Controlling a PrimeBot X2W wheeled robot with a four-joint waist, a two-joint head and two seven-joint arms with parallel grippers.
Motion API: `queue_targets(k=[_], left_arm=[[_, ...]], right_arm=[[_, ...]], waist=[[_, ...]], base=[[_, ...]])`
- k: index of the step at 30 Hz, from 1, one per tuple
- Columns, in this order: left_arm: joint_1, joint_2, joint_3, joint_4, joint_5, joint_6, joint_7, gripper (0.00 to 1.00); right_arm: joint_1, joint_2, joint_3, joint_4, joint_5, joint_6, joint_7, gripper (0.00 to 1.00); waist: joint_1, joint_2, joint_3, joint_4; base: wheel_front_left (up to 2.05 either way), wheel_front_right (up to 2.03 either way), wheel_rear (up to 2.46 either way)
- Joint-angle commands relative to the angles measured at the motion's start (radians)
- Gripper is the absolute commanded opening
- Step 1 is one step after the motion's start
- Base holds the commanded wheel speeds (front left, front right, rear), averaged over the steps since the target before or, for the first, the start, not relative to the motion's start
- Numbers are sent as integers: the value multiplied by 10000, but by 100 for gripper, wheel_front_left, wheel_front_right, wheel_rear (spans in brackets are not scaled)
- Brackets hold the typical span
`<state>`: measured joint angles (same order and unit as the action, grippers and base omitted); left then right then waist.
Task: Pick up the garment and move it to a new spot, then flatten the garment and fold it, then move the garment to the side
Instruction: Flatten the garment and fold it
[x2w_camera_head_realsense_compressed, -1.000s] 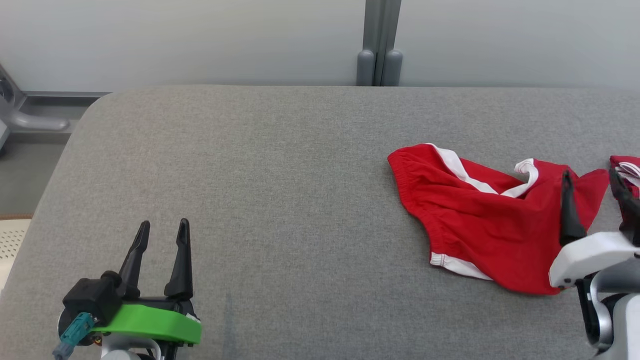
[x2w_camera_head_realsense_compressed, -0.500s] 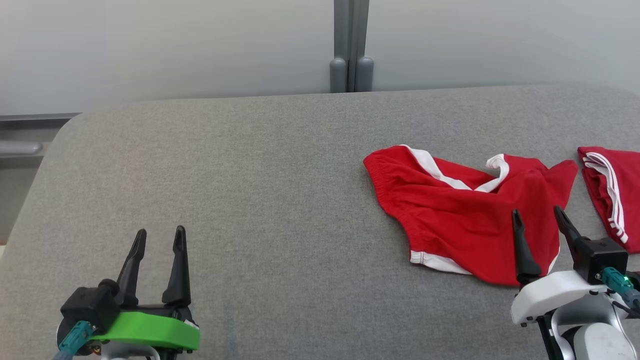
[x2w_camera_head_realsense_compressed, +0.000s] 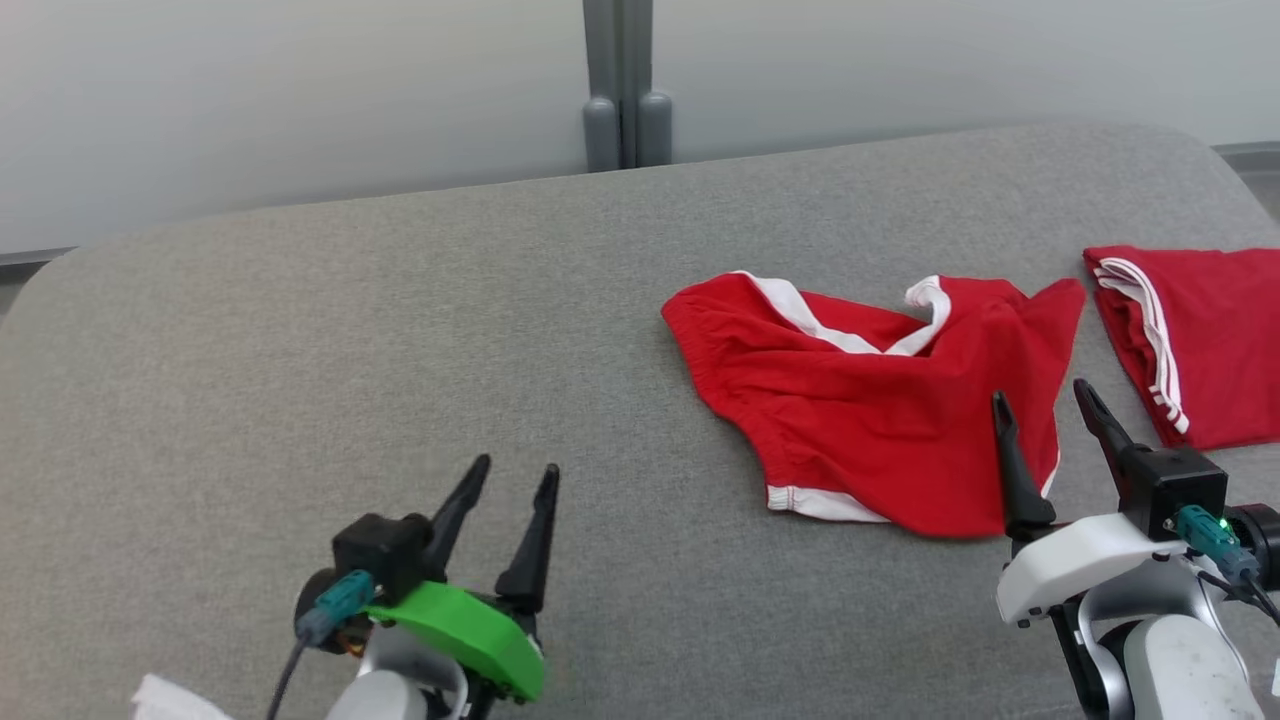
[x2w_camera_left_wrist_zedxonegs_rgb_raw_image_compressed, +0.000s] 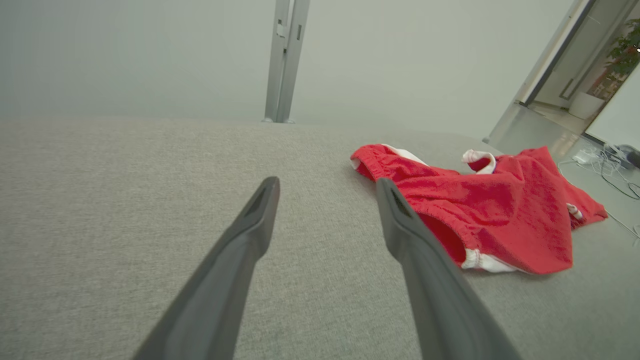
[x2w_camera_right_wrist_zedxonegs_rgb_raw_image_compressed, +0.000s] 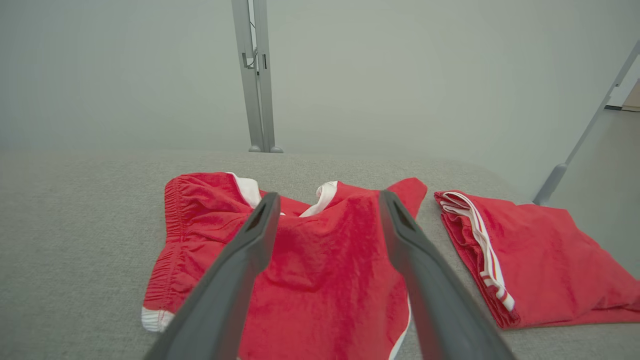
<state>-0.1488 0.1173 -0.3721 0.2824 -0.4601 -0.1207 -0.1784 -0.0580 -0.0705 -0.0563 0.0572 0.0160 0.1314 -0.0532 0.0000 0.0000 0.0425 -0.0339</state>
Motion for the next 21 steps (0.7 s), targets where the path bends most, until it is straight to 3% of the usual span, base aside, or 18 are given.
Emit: queue_targets(k=[1,7,21], left_arm=[[-355,-61,-298,285,-120,-48,167,100],[-1691,-353,-1956,1554,-987,-105,1085,100],[-3513,-385,-3795,3541,-2947,-104,1971,100]], right_arm=[[-182,-35,8,-44,68,-16,-20,100],[-412,20,48,-38,146,-16,-40,100],[-774,138,-14,182,328,-16,-305,100]], waist=[[0,0,378,-578],[0,0,796,-1347],[0,0,1435,-2573]], base=[[0,0,0],[0,0,0],[0,0,0]])
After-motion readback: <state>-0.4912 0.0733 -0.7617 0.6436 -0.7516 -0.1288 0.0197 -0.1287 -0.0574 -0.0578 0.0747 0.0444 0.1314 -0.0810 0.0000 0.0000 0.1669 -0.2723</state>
